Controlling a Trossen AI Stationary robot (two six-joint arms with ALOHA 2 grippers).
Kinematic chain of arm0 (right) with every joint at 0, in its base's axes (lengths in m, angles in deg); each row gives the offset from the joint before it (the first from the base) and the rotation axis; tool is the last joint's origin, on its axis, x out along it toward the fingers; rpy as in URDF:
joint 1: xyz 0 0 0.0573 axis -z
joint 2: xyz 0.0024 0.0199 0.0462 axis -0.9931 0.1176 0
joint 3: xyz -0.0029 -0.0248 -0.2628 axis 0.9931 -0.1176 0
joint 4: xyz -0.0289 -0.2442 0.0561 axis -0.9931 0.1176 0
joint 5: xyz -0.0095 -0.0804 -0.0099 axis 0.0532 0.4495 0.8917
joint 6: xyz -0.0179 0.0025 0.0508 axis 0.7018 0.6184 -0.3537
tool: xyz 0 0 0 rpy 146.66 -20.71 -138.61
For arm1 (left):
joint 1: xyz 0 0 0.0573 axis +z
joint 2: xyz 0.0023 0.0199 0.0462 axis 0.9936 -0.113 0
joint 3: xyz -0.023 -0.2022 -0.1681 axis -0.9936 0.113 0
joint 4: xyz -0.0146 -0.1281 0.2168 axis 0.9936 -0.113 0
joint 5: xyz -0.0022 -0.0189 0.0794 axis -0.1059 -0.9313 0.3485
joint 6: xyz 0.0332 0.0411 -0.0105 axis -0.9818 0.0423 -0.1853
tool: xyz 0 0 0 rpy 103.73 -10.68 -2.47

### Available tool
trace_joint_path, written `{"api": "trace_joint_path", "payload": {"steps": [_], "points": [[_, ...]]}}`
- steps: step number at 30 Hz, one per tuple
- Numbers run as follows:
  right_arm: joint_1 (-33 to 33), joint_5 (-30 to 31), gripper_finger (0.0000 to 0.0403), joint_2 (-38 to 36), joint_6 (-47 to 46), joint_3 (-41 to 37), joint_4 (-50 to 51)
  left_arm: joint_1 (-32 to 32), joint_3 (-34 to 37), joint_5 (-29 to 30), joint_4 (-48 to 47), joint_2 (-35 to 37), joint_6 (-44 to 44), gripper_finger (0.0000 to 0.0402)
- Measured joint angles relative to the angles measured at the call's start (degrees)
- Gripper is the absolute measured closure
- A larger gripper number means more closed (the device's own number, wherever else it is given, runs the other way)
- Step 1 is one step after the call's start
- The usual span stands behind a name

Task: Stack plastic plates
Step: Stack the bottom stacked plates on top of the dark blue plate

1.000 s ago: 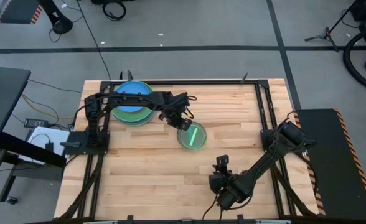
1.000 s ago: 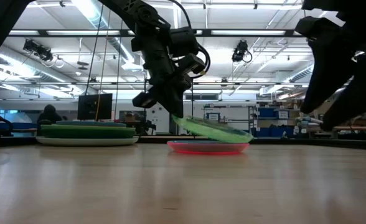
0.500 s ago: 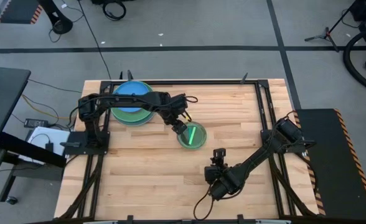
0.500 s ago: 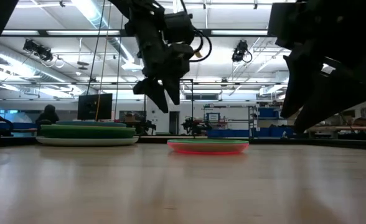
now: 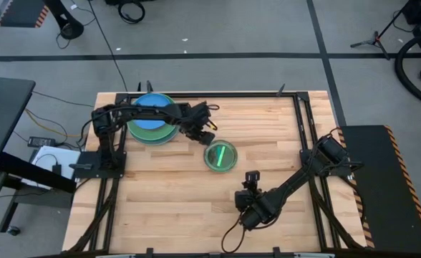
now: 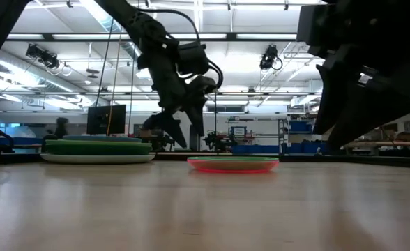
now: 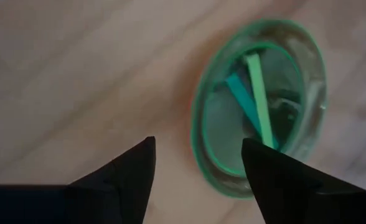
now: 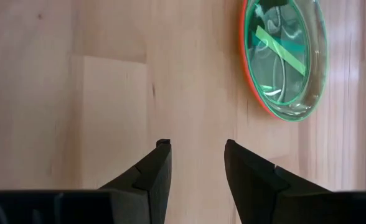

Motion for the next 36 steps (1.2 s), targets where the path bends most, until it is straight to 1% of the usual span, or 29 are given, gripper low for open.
{"api": "trace_joint_path", "payload": {"steps": [3, 7, 11, 17, 19, 26, 30, 33, 36], "points": [[-0.08, 0.0, 0.0248, -0.01, 0.09, 0.0, 0.07, -1.31, 1.3, -1.04, 2.58, 0.0, 1.19, 0.0157], [-0.06, 0.46, 0.0248, -0.02, 0.85, 0.0, 0.0, -2.46, 2.39, 0.86, 2.77, -1.25, 1.93, 0.0157], [-0.11, 0.4, 0.0248, -0.04, 0.9, 0.0, 0.02, -3.19, 2.21, 4.16, 4.55, -2.46, 2.36, 0.0157], [-1.17, -1.03, 0.0248, -0.07, 0.16, 0.0, 0.07, -3.26, 2.17, 4.23, 7.44, -3.61, 4.55, 0.0164], [-1.46, -1.03, 0.0248, -0.09, -0.21, 0.0, 0.09, -3.38, 2.26, 3.52, 6.95, -3.86, 5.62, 0.0173], [-2.2, -1.01, 0.0248, -0.09, -2.02, 0.0, 0.24, -4.44, 2.12, 3.73, 8.0, -5.77, 9.46, 0.0209], [-2.99, -1.03, 0.0248, -0.09, -2.84, 0.0, 0.5, -5.16, 2.13, 6.21, 8.26, -5.79, 9.88, 0.0228], [-3.46, -1.03, 0.0248, -0.09, -2.84, 0.0, 0.88, -5.29, 2.13, 5.95, 8.08, -5.86, 8.45, 0.0252], [-3.6, -1.03, 0.0248, -0.09, -3.1, 0.0, 1.21, -5.9, 2.13, 6.98, 7.77, -5.86, 6.99, 0.0289]]}}
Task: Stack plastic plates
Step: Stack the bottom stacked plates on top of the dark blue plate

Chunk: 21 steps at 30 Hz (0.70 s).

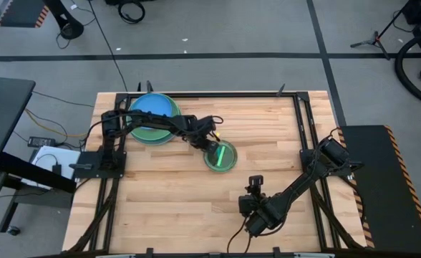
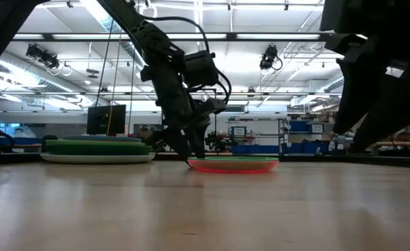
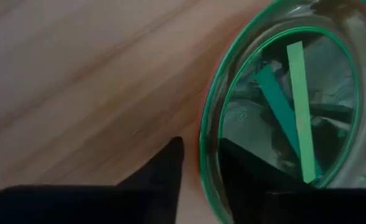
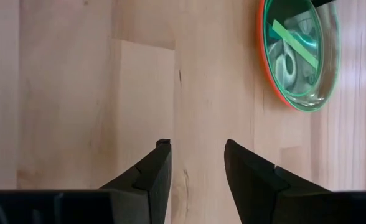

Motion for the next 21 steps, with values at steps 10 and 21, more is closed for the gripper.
{"api": "trace_joint_path", "payload": {"steps": [10, 21], "points": [[-0.07, 0.53, 0.0248, 0.0, -2.49, 0.0, 0.55, 0.17, 0.01, -4.71, -0.39, 0.14, -3.23, 0.0389], [-2.72, -0.03, 0.0248, 0.0, -4.61, 0.0, 0.48, 6.54, 0.14, -1.06, -13.3, 10.02, -4.9, 0.0392]]}}
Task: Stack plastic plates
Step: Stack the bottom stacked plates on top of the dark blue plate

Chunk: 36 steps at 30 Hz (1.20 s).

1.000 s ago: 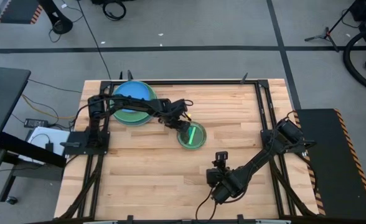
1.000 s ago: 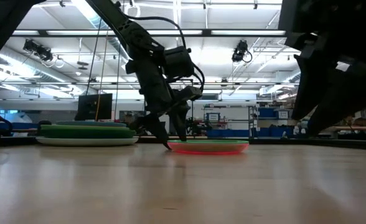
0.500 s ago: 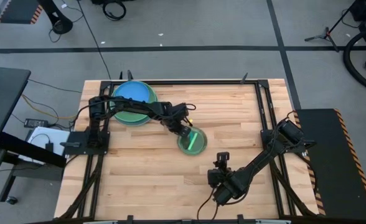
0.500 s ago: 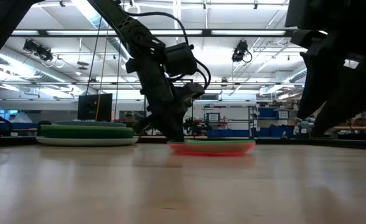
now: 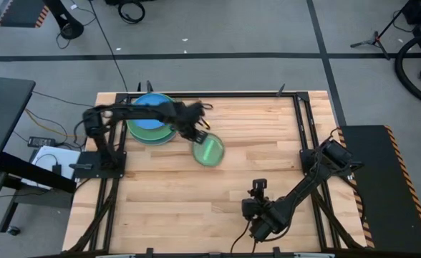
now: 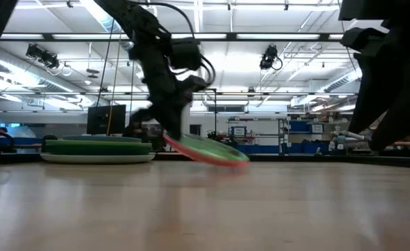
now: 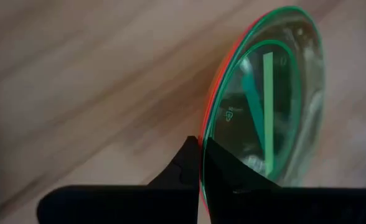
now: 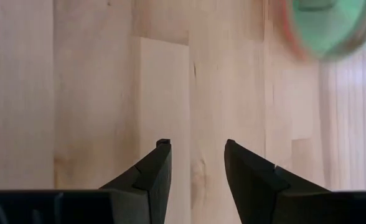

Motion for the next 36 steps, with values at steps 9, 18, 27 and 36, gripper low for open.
{"api": "trace_joint_path", "payload": {"steps": [9, 18, 27, 36], "points": [[-0.51, -0.4, 0.0248, 0.0, -4.96, 0.0, -0.34, 15.15, -0.01, -0.94, -17.34, 12.86, -7.8, 0.0393], [-0.51, -4.45, 0.0248, 0.0, -7.38, 0.02, -0.23, 35.42, -0.08, 4.01, -19.3, 21.03, -13.92, 0.0393], [0.34, -5.06, 0.0248, 0.0, -8.46, 0.02, -0.38, 47.73, -0.05, 3.56, -25.34, 22.35, -23.91, 0.0393], [1.5, -5.18, 0.0248, 0.0, -8.88, 0.02, -0.54, 47.23, 0.73, 3.62, -25.38, 22.23, -26.43, 0.0393]]}}
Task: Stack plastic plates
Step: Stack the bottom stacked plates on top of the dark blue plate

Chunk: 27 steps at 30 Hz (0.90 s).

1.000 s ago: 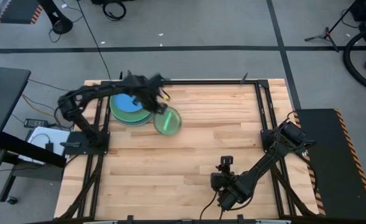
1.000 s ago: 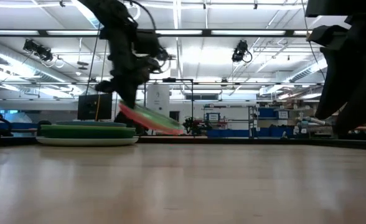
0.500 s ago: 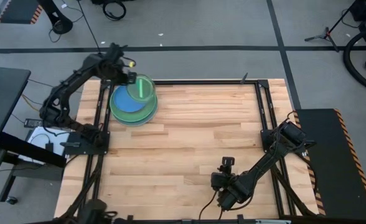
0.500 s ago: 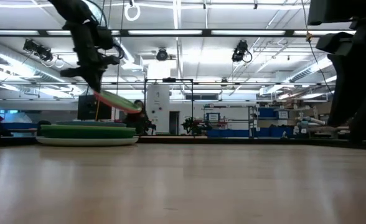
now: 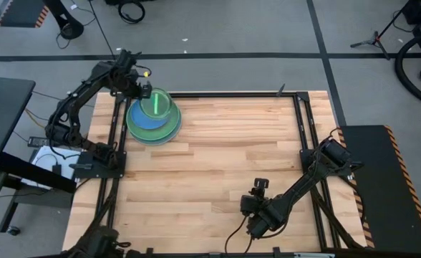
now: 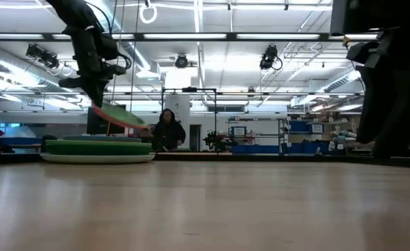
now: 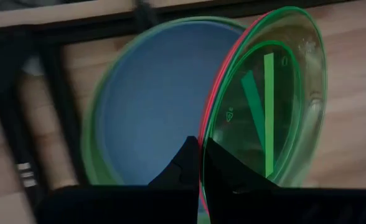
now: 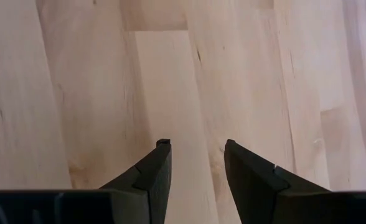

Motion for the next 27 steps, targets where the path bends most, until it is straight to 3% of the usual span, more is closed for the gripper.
{"api": "trace_joint_path", "payload": {"steps": [5, 18, 27], "points": [[0.0, -0.83, 0.0248, 0.0, 0.02, 0.0, -0.02, -3.07, 1.91, 7.4, 1.64, -0.09, 2.22, 0.0393], [0.0, -2.28, 0.0248, 0.01, -0.97, 0.0, -0.28, -4.71, 0.62, 12.15, -1.16, -0.21, 5.76, 0.0393], [-2.44, -1.84, 0.0248, 0.01, -2.95, 0.0, -1.35, -9.42, 1.0, 24.71, -2.82, -6.14, 8.88, 0.039]]}}
